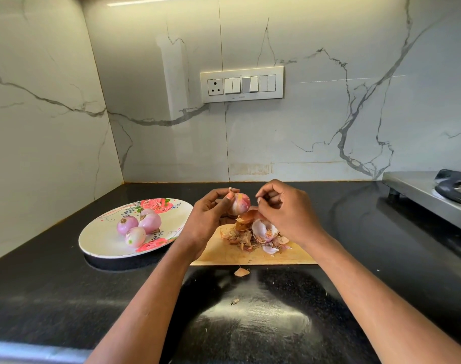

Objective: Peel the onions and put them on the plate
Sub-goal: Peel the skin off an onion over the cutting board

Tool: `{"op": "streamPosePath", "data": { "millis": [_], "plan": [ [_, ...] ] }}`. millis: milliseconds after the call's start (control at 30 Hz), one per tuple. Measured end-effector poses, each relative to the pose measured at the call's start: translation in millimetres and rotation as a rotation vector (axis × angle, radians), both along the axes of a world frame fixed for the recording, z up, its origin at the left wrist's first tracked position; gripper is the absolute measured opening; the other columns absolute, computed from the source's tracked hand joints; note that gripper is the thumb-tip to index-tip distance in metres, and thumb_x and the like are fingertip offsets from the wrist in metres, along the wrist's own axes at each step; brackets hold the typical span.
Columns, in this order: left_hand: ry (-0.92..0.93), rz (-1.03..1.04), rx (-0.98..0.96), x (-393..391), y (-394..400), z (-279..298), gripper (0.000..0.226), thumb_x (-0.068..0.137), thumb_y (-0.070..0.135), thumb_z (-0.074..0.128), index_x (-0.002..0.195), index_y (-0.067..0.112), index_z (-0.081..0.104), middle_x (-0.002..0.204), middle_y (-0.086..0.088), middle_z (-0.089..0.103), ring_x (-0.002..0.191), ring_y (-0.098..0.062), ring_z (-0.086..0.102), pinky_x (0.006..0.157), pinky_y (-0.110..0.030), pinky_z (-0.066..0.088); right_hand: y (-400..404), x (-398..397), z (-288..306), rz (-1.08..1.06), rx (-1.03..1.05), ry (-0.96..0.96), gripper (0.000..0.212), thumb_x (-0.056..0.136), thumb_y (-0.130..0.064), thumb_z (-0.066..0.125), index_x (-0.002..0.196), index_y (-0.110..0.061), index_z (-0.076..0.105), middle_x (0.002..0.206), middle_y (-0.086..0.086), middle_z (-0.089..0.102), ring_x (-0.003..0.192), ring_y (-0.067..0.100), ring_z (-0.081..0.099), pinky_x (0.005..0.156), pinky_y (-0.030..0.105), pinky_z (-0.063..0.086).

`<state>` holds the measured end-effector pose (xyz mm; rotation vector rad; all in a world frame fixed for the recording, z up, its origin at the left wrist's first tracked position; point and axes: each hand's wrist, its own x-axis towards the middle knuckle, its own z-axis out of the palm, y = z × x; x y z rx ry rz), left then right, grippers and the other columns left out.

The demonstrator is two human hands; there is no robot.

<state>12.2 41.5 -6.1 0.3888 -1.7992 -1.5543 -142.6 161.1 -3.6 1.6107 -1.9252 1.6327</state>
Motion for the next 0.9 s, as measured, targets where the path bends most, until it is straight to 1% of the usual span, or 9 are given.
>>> {"op": "streamPosePath", "data": {
  "millis": [100, 200, 333, 433, 600, 667, 767, 833, 900],
  "plan": [
    [0.0, 0.038, 0.008, 0, -2, -1, 0.028, 0.102, 0.023, 0.054, 0.126, 0.013, 0.065, 0.113, -0.011, 0.069, 0.093, -0.018, 0.071, 0.074, -0.025, 0.058, 2, 4, 4, 0.12, 0.013, -0.092, 0.018, 0.089, -0.027, 0.077, 0.105, -0.023, 0.072, 0.097, -0.009, 0.072, 0.086, 0.005, 0.07, 0.074, 0.02, 0.058],
    [-0.004, 0.028, 0.002, 0, -2, -1, 0.029, 0.101, 0.022, 0.055, 0.127, 0.013, 0.064, 0.117, -0.01, 0.068, 0.098, -0.021, 0.072, 0.075, -0.025, 0.059, -1, 9, 2, 0.156, 0.053, -0.029, 0.026, 0.081, -0.023, 0.084, 0.105, -0.022, 0.074, 0.103, -0.009, 0.073, 0.087, 0.005, 0.07, 0.073, 0.017, 0.057],
    [-0.012, -0.002, -0.054, -1, -1, -2, 0.027, 0.103, 0.023, 0.053, 0.127, 0.017, 0.065, 0.121, -0.007, 0.067, 0.106, -0.021, 0.07, 0.081, -0.028, 0.059, -2, 7, 0, 0.097, 0.007, 0.009, 0.011, 0.086, -0.015, 0.08, 0.093, -0.021, 0.076, 0.087, -0.012, 0.075, 0.081, 0.004, 0.07, 0.073, 0.014, 0.054],
    [-0.033, -0.025, -0.078, -1, -1, -3, 0.027, 0.104, 0.024, 0.052, 0.128, 0.019, 0.065, 0.124, -0.006, 0.067, 0.11, -0.022, 0.068, 0.082, -0.028, 0.058, -1, 3, 0, 0.038, 0.015, -0.017, 0.01, 0.085, -0.011, 0.079, 0.089, -0.019, 0.073, 0.077, -0.01, 0.072, 0.072, 0.004, 0.067, 0.067, 0.018, 0.056],
    [0.002, -0.049, -0.046, 0, 1, -1, 0.04, 0.095, 0.033, 0.058, 0.134, 0.022, 0.06, 0.125, -0.008, 0.067, 0.11, -0.024, 0.069, 0.085, -0.03, 0.058, -2, -11, -5, -0.149, 0.054, -0.082, 0.011, 0.083, -0.014, 0.081, 0.086, -0.017, 0.07, 0.073, -0.008, 0.07, 0.063, 0.003, 0.064, 0.054, 0.009, 0.047],
    [0.023, -0.043, -0.017, 0, 1, -1, 0.047, 0.09, 0.036, 0.061, 0.135, 0.022, 0.058, 0.125, -0.01, 0.066, 0.11, -0.025, 0.069, 0.086, -0.031, 0.058, -2, -13, -7, -0.148, 0.102, -0.069, 0.008, 0.086, -0.016, 0.078, 0.09, -0.019, 0.072, 0.078, -0.01, 0.071, 0.068, 0.006, 0.066, 0.057, 0.008, 0.048],
    [0.059, -0.043, -0.002, 0, 2, 0, 0.047, 0.088, 0.032, 0.064, 0.132, 0.018, 0.058, 0.125, -0.011, 0.065, 0.107, -0.022, 0.071, 0.086, -0.031, 0.059, -2, -9, -5, -0.126, 0.14, -0.007, 0.005, 0.093, -0.026, 0.073, 0.097, -0.025, 0.074, 0.089, -0.015, 0.071, 0.08, -0.003, 0.064, 0.064, 0.005, 0.044],
    [0.087, -0.042, 0.006, 1, 1, -1, 0.048, 0.085, 0.03, 0.068, 0.129, 0.014, 0.06, 0.125, -0.009, 0.066, 0.11, -0.022, 0.071, 0.09, -0.035, 0.059, -2, -6, -1, -0.062, 0.089, -0.076, 0.009, 0.095, -0.029, 0.07, 0.102, -0.028, 0.074, 0.094, -0.016, 0.072, 0.086, -0.006, 0.065, 0.068, 0.005, 0.046],
    [0.091, -0.021, -0.03, 1, 0, -1, 0.048, 0.081, 0.03, 0.074, 0.125, 0.016, 0.063, 0.124, -0.003, 0.068, 0.118, -0.021, 0.067, 0.096, -0.039, 0.058, -2, -4, 2, 0.04, 0.051, -0.176, 0.012, 0.095, -0.032, 0.07, 0.106, -0.031, 0.074, 0.096, -0.014, 0.073, 0.088, -0.004, 0.067, 0.073, 0.011, 0.053]
  ]
}}
